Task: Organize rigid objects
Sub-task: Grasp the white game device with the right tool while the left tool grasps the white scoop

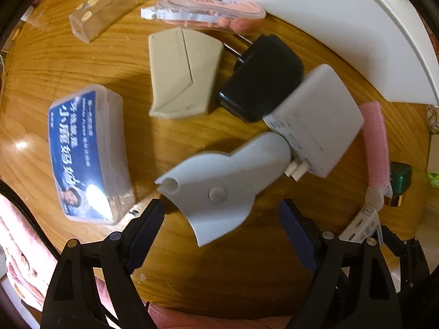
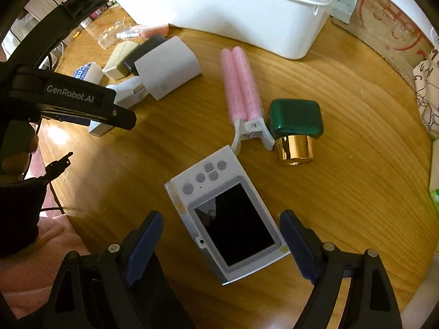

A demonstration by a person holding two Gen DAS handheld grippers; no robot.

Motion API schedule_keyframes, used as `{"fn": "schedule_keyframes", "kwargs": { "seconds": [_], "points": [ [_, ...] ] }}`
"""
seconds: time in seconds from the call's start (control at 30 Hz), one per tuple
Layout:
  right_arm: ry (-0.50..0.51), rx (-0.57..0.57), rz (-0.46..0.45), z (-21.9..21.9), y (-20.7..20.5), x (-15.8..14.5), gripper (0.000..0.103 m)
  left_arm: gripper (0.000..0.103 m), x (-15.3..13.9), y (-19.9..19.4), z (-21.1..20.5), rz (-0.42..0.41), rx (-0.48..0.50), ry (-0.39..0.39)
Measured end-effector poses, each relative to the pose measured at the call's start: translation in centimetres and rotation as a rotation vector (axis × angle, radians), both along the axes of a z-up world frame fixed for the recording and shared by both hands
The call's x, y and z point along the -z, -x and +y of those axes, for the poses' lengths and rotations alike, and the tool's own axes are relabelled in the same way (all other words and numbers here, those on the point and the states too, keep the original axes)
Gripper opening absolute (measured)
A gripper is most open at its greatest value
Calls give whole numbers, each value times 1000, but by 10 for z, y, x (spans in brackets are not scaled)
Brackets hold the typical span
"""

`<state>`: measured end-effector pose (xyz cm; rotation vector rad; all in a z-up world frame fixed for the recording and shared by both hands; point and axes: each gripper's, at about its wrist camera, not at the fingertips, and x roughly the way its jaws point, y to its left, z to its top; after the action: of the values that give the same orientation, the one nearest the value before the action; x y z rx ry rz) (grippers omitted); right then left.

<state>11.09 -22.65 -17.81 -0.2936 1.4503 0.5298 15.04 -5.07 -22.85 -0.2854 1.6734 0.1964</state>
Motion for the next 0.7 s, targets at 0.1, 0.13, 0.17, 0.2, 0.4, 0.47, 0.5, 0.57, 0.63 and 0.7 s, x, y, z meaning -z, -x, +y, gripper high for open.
{"fn": "schedule_keyframes", "kwargs": {
  "seconds": [0.1,0.13,0.17,0.2,0.4,0.47,0.5,0.57,0.63,0.7],
  "points": [
    [10,-4,16,-1,-2,5,87,86,0,-5,1,-13,2,-15],
    [11,-4,20,-1,-4,7,87,86,-1,-7,1,-16,4,-18],
    [14,-3,23,-1,-5,8,86,86,0,-8,0,-18,8,-24],
    [19,-1,26,-1,-6,9,83,84,-2,-16,-4,-19,10,-29],
    [15,2,5,2,-9,6,72,75,-2,-31,0,-24,2,-49],
    [12,1,3,2,-9,5,70,70,-7,-27,9,-28,0,-49],
    [11,1,2,3,-9,5,70,66,-11,-26,11,-32,-1,-50],
    [12,-2,1,2,-11,6,69,54,-17,-30,17,-50,7,-53],
    [9,-2,1,0,-8,5,68,53,-18,-30,18,-56,14,-55],
    [6,-4,0,-1,-8,6,65,53,-19,-32,21,-63,16,-56]
  ]
}}
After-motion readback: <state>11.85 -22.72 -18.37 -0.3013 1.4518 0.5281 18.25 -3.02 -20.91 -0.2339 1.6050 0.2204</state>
